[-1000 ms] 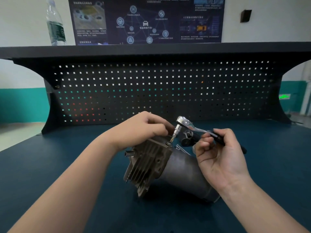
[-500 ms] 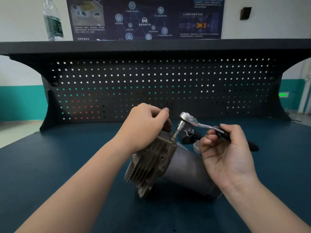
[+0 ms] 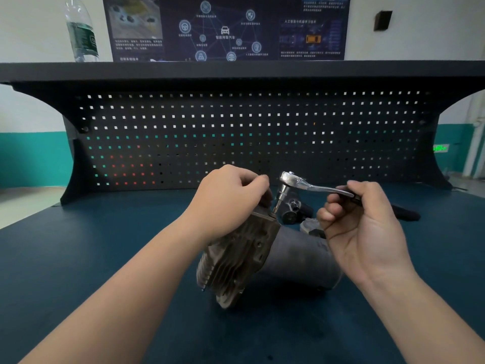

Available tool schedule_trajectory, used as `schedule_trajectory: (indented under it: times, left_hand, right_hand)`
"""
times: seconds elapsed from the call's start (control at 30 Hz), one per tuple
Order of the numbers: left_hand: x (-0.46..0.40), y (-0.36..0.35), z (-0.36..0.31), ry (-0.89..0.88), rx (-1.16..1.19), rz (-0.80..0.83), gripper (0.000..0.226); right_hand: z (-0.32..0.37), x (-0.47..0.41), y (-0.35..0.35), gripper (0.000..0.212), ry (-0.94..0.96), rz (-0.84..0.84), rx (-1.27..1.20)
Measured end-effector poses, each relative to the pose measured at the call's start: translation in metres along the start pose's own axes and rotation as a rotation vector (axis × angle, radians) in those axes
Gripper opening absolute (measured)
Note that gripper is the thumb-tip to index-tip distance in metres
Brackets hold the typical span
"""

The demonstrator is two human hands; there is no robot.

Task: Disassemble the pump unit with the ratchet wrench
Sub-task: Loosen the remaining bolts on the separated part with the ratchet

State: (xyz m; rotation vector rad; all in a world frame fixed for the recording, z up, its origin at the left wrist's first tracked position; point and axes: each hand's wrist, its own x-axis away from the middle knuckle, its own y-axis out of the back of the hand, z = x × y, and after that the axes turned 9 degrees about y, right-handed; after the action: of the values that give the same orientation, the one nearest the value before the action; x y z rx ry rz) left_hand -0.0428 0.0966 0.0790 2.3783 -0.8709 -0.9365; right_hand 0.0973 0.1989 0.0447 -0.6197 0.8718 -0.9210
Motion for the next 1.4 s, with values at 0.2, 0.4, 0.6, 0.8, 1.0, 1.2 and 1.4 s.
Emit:
schedule_trajectory:
  times: [0.2, 0.4, 0.6, 0.8, 1.0, 1.2, 1.4]
  left_hand:
    - [-0.004, 0.015, -0.007, -0.034, -0.052, 0.244, 0.022]
    - [-0.008, 0.014, -0.012, -0.052, -0.025, 0.322, 0.040]
    - [-0.013, 0.014, -0.005, -0.033, 0.075, 0.387, 0.034]
    - [-0.015, 0.013, -0.002, -0.053, 0.104, 0.365, 0.007]
    - [-0.011, 0.016, -0.003, -0.090, 0.115, 0.422, 0.010]
    - [-0.008, 0.012, -0.005, -0.080, 0.091, 0.389, 0.013]
    - [-0.009, 0.011, -0.008, -0.049, 0.074, 0.338, 0.011]
  right_hand:
    - [0.007, -0.009, -0.001, 0.014, -0.249, 0.082, -0.125]
    - [-0.002, -0.021, 0.001, 0.024, -0.449, -0.018, -0.252]
    - [-0.012, -0.022, 0.006, 0.020, -0.484, -0.069, -0.410]
    - [-0.006, -0.001, 0.002, 0.031, 0.154, 0.036, 0.156]
    - [-0.001, 0.023, -0.003, 0.024, 0.784, 0.322, 0.627]
    - [-0.002, 0.001, -0.002, 0.022, -0.252, -0.011, -0.298]
    - [0.000, 0.001, 0.008, 0.021, 0.173, 0.180, 0.128]
